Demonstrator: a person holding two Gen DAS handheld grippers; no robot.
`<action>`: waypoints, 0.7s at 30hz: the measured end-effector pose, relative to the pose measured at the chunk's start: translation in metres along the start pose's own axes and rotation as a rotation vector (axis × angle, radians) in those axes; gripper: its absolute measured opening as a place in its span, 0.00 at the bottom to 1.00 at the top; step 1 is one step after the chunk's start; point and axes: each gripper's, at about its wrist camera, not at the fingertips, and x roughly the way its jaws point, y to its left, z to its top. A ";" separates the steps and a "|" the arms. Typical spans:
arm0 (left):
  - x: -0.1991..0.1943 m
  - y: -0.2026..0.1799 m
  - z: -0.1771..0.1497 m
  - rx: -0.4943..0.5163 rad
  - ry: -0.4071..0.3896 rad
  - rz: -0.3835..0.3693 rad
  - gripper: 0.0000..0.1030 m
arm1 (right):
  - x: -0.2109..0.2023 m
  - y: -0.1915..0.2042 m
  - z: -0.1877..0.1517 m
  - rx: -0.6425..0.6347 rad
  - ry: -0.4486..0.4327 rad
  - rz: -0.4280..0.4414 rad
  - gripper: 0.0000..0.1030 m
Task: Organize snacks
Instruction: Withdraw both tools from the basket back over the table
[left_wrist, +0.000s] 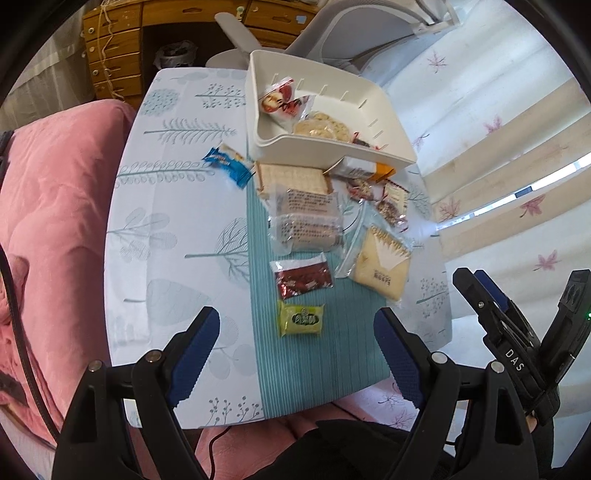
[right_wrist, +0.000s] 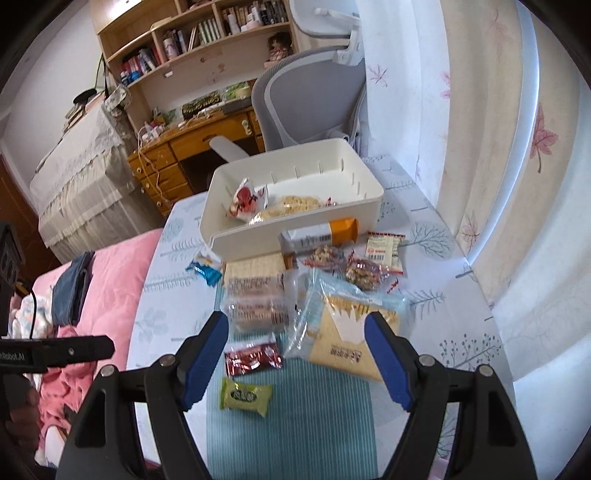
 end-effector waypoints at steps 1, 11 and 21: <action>0.002 -0.001 -0.003 -0.010 0.003 0.011 0.83 | 0.002 -0.002 -0.001 -0.008 0.013 0.004 0.76; 0.032 -0.025 -0.018 -0.135 0.022 0.089 0.89 | 0.018 -0.029 0.002 -0.181 0.108 0.110 0.83; 0.066 -0.054 -0.037 -0.292 0.028 0.188 0.89 | 0.043 -0.055 0.007 -0.411 0.192 0.184 0.86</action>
